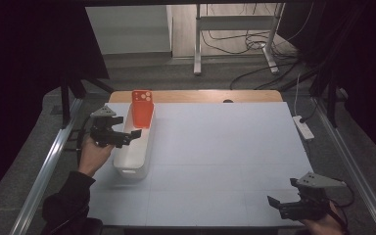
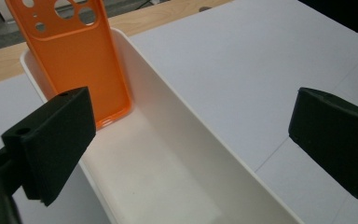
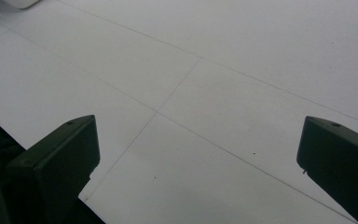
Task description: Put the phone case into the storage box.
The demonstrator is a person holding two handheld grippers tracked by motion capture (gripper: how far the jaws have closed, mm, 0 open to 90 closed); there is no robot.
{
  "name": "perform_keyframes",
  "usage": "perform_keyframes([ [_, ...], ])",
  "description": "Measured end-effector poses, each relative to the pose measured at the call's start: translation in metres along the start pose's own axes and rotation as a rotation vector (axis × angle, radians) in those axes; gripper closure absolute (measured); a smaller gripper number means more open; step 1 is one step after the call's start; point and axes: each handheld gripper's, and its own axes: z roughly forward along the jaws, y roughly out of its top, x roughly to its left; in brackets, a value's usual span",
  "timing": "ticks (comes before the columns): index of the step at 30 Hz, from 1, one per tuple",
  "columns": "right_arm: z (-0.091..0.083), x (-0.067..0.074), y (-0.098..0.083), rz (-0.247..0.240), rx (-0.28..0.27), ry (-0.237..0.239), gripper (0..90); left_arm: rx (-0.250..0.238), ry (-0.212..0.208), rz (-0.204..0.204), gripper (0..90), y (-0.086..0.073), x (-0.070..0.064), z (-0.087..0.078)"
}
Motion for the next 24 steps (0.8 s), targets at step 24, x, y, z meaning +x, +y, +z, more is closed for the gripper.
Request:
perform_keyframes([
  [24,0.000,0.000,0.000,-0.003,0.001,0.003,0.0,-0.021,-0.016,0.023,0.7,-0.018,-0.026,-0.009],
])
